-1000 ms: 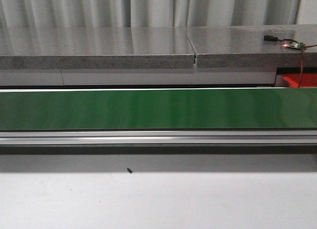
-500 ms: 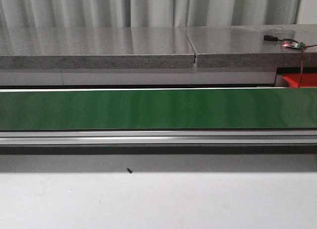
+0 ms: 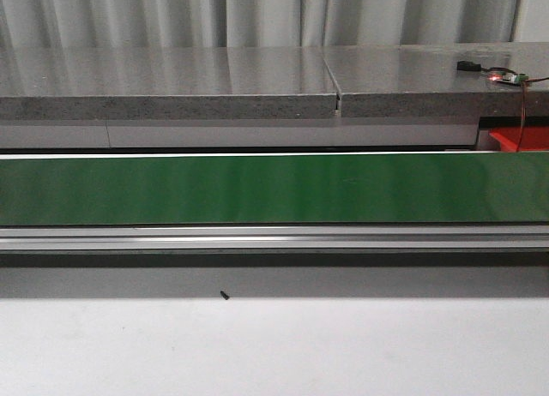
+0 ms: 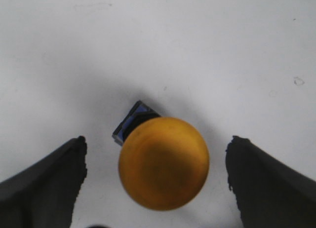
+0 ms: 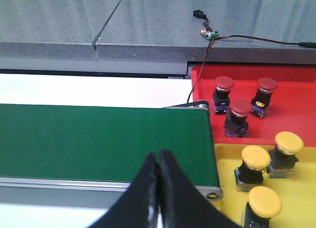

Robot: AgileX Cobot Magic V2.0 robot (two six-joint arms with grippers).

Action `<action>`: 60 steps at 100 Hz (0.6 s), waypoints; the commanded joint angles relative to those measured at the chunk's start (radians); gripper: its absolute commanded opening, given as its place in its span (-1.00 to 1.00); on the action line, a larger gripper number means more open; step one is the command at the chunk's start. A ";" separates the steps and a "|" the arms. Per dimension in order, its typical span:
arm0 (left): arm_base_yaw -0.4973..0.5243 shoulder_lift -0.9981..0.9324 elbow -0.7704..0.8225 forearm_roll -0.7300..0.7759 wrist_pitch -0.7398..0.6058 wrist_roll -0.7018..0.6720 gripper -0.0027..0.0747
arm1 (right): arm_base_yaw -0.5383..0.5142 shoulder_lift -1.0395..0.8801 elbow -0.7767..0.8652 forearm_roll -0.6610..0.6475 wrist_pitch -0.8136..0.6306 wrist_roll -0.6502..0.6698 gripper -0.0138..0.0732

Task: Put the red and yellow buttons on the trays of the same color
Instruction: 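Grasp a yellow button with the left gripper and lower it onto the conveyor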

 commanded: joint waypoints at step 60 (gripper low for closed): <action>0.002 -0.150 -0.007 -0.022 -0.074 0.001 -0.52 | 0.000 0.008 -0.026 0.001 -0.074 -0.006 -0.84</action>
